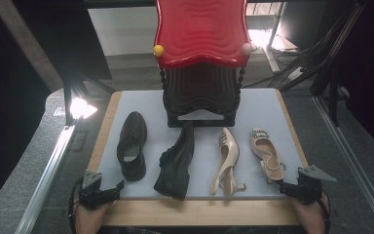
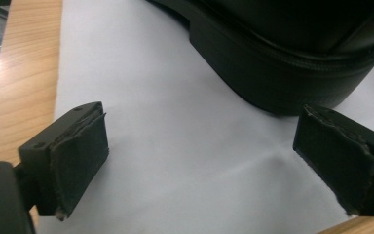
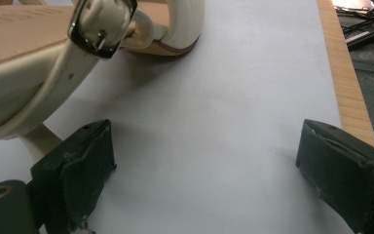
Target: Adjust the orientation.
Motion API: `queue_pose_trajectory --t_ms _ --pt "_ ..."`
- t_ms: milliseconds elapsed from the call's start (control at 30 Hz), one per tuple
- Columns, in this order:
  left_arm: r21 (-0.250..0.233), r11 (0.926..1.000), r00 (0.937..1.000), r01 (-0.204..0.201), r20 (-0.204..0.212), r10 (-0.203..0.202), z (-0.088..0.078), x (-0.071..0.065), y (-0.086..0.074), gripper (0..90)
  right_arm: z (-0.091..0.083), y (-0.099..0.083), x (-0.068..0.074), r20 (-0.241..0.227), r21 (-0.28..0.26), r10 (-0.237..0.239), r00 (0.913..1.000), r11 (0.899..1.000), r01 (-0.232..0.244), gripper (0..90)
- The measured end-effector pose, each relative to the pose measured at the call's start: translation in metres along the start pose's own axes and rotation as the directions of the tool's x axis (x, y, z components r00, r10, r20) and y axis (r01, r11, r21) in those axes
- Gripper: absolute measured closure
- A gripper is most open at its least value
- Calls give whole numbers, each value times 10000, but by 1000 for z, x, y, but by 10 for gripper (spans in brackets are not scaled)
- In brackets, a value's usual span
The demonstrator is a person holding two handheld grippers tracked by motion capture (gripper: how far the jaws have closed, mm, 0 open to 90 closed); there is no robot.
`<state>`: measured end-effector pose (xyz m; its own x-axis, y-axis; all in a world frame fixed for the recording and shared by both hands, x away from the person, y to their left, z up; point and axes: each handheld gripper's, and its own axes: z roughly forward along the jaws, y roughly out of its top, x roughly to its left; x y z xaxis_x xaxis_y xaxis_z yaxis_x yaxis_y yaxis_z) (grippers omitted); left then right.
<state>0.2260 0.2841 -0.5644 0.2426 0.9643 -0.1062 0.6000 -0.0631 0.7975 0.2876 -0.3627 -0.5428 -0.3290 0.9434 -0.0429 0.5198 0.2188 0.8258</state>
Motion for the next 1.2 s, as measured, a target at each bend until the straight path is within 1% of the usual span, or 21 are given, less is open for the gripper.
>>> queue_pose_trajectory --t_ms 167,267,300,333,367,400,433,533,600,633,667,767,833,900,967,1000,1033,1100,1167,1200 --pt "-261 9991 9994 323 104 -321 -6 7 8 122 0 0 0 -1 -1 0 10000 10000 0 68" --pt "-310 9991 9994 298 187 -292 -7 8 12 140 0 0 0 -2 -1 2 10000 10000 -2 68" --pt "-240 9995 9996 229 159 -225 -7 8 14 140 0 0 0 -1 -2 3 10000 10000 -3 67" --pt "-204 9996 9997 179 155 -176 -7 9 16 167 0 0 0 -1 -1 3 10000 10000 -3 68" --pt "-102 9999 9998 136 163 -134 -5 11 19 174 0 0 0 -1 -1 3 10000 10000 -3 68" --pt "-102 9999 9998 136 163 -134 -5 11 19 182 0 0 0 -1 -1 3 10000 10000 -3 68" --pt "-25 9998 9996 199 181 -198 -5 12 21 182 0 0 0 -2 -1 5 10000 10000 -5 67" --pt "40 9992 9988 407 260 -408 -3 18 27 230 0 0 0 -1 -3 1 10000 10000 -1 67" --pt "53 9988 9978 494 442 -496 -3 21 32 246 0 0 0 -1 0 3 10000 10000 -3 67" --pt "110 9991 9978 419 516 -425 -4 21 38 264 0 0 0 -1 -1 4 10000 10000 -4 67" --pt "110 9991 9978 419 516 -425 -4 21 38 268 0 0 0 -1 -1 4 10000 10000 -4 67" --pt "211 9997 9993 106 363 -114 -6 21 49 268 0 0 0 0 -1 3 10000 10000 -3 68" --pt "196 9998 9993 96 369 -103 -7 21 52 267 0 0 0 -1 -1 3 10000 10000 -3 68" --pt "189 9997 9988 138 458 -147 -9 22 57 267 0 0 0 0 -1 3 10000 10000 -3 68" --pt "298 9993 9979 220 597 -237 -11 23 63 274 0 0 0 1 -2 1 10000 10000 -1 67" --pt "298 9993 9979 220 597 -237 -11 23 63 286 0 0 0 1 -2 1 10000 10000 -1 67" --pt "378 9989 9966 268 765 -297 -12 24 67 286 0 0 0 2 -1 2 10000 10000 -2 67" --pt "433 9987 9963 279 797 -312 -15 25 72 292 0 0 0 0 -1 3 10000 10000 -3 67" --pt "365 9988 9958 314 846 -344 -18 28 78 317 0 0 0 2 -2 1 10000 10000 -1 67" --pt "287 9986 9949 434 903 -458 -21 29 80 358 0 0 0 3 -2 -1 10000 10000 1 67"
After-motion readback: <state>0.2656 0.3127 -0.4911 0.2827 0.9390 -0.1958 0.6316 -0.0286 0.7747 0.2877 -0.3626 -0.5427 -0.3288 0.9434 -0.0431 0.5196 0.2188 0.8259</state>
